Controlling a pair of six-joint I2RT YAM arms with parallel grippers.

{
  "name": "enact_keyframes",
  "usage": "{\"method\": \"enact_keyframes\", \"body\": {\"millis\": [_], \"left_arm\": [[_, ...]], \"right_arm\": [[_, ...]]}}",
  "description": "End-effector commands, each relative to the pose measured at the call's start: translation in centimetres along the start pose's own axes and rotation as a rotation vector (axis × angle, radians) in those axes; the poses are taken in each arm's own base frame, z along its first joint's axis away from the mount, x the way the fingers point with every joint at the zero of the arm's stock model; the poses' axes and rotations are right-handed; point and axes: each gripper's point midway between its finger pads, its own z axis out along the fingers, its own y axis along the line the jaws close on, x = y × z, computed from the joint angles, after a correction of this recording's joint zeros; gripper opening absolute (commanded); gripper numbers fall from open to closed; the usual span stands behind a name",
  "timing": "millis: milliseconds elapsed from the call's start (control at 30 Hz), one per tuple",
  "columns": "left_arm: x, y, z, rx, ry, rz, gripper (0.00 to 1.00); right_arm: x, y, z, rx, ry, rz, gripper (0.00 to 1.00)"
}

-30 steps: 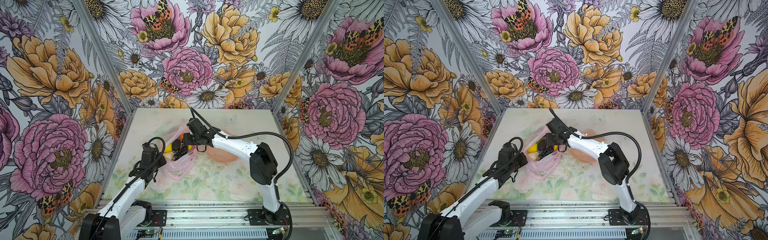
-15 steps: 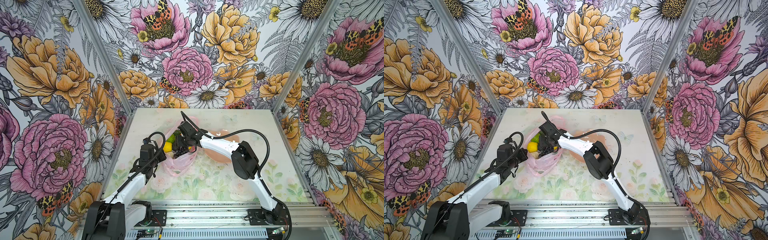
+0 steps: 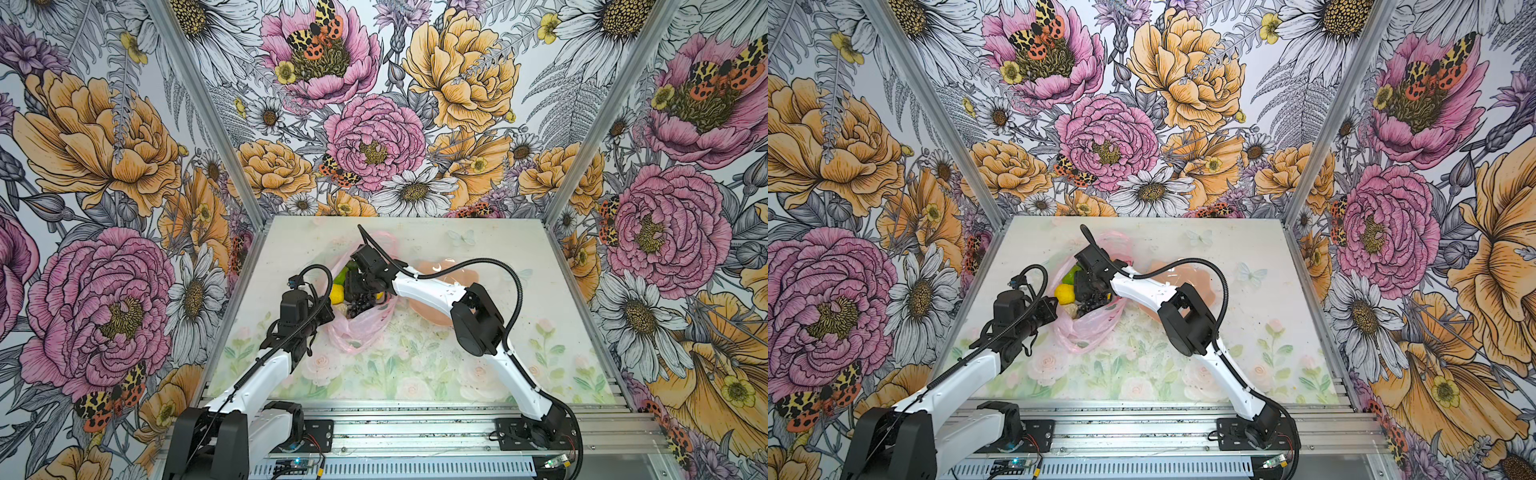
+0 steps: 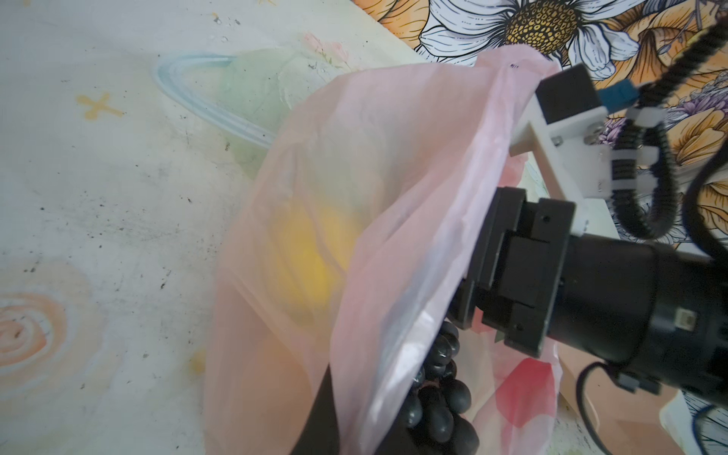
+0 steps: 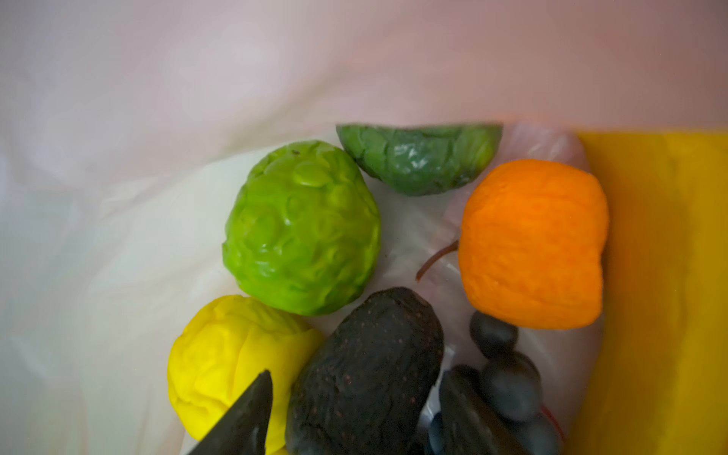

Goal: Take the fake fruits out of the plastic bag
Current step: 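Lower the right gripper into the bag and grasp the dark avocado, then lift the avocado out of the bag and carry it over the bowl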

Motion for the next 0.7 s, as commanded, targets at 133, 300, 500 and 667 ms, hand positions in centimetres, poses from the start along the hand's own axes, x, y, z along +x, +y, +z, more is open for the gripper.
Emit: {"method": "enact_keyframes", "body": {"millis": [133,300,500,667], "left_arm": [[-0.3,-0.8,-0.2,0.032,-0.026,0.038,0.13],[-0.4,-0.8,-0.3,0.029,-0.033,0.039,0.13],[-0.4,-0.8,-0.4,0.029,-0.038,0.041,0.13],[-0.4,-0.8,-0.5,0.029,-0.04,0.041,0.13]], "right_arm": [[1.6,-0.7,2.5,0.028,0.029,-0.002,0.67],[1.9,-0.4,2.8,0.012,0.041,-0.009,0.61],[2.1,-0.2,2.9,0.002,0.051,-0.004,0.56],[3.3,-0.6,3.8,0.011,0.084,-0.006,0.61]]}}
